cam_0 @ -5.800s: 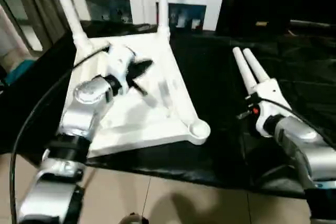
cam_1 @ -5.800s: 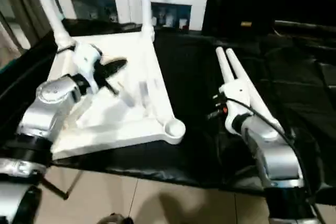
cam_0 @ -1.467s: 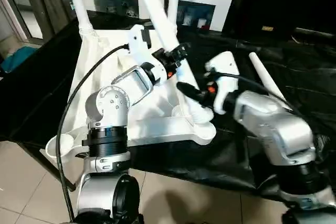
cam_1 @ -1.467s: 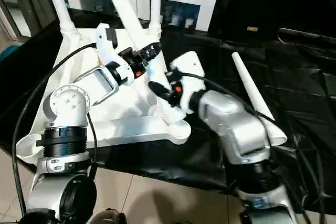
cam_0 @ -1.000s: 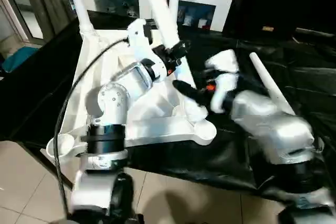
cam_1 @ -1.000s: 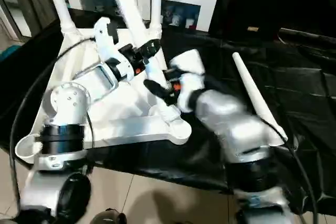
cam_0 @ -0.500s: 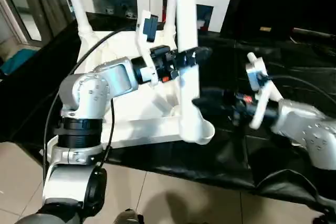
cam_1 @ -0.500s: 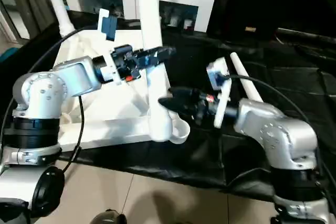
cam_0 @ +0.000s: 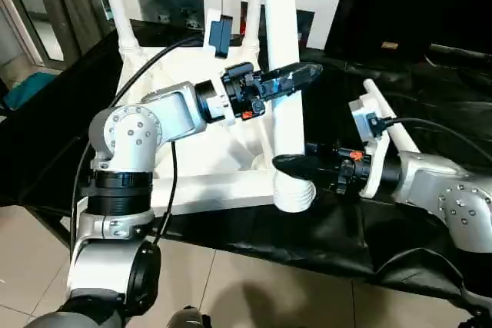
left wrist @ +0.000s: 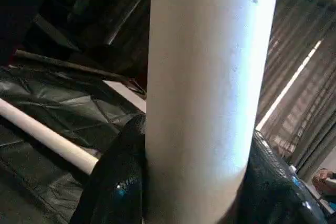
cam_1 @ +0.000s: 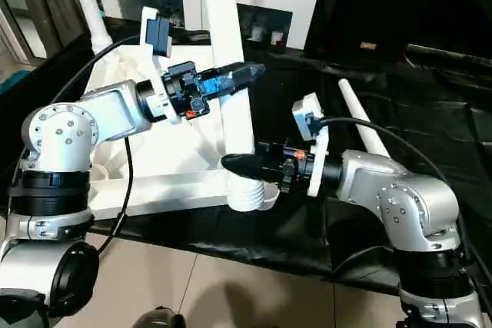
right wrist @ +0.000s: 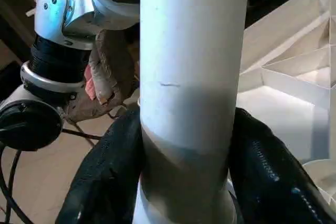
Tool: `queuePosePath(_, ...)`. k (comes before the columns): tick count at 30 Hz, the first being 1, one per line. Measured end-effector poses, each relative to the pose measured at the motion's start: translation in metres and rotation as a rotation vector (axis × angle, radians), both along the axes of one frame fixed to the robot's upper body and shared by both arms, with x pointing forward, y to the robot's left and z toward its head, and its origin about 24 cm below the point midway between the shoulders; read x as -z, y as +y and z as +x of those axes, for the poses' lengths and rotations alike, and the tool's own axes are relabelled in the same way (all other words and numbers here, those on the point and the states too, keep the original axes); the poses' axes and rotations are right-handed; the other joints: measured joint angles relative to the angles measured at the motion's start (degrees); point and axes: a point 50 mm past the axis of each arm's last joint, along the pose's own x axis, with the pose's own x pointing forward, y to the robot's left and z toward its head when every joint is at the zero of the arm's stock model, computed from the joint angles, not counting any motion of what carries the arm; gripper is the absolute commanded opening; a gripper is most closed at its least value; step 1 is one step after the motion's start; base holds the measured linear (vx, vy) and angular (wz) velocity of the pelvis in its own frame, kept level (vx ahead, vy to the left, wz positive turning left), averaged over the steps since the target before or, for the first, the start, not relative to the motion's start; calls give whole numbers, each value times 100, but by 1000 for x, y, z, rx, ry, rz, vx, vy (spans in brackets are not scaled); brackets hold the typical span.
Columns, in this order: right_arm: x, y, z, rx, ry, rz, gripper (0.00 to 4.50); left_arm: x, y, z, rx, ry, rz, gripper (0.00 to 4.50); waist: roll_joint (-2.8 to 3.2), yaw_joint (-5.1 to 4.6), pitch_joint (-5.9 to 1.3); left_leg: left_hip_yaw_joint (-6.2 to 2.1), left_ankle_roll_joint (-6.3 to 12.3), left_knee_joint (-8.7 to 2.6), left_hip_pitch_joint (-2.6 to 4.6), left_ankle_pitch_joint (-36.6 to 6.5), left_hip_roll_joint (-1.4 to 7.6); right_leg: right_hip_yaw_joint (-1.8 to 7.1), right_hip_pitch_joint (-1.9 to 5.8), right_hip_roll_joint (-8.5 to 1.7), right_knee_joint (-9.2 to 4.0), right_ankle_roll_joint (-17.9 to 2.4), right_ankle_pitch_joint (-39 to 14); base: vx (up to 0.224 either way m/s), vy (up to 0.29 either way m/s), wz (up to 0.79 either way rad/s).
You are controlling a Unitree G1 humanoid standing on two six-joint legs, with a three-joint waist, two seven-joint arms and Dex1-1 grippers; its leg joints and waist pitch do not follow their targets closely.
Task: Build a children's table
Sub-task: Pick table leg
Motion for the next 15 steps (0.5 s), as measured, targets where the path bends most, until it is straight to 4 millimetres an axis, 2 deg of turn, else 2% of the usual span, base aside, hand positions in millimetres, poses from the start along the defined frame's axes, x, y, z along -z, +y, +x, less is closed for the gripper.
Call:
queuePosePath(3,0,1,1,7,-3,4,193,0,0,0,-6,-4,-1,185,-1,0,0,0,0,-2,0,0,0,0,0,0,0,0,0,0,0,0)
queuePosePath(4,0,3,1,11,-4,11,193,-1,1,1,-12,-9,-4,241,-1,0,0,0,0,-3,0,0,0,0,-1,0,0,0,0,0,0,0)
queuePosePath(9,6,11,11,106,-9,-9,191,2,0,9,-122,-3,40,261,-1,-2,0,0,-1,-5,-1,0,0,0,-2,0,-2,1,-1,0,0,0)
queuePosePath(10,8,12,13,132,-9,-19,191,3,0,11,-158,-9,68,291,-1,-2,0,0,-1,-6,-1,0,0,0,-2,0,-2,2,-1,0,0,0)
queuePosePath(15,14,10,26,301,-3,-84,191,11,0,17,-343,-23,170,316,0,-9,0,0,-5,-11,-1,3,-2,1,-2,0,-3,2,-1,0,0,0)
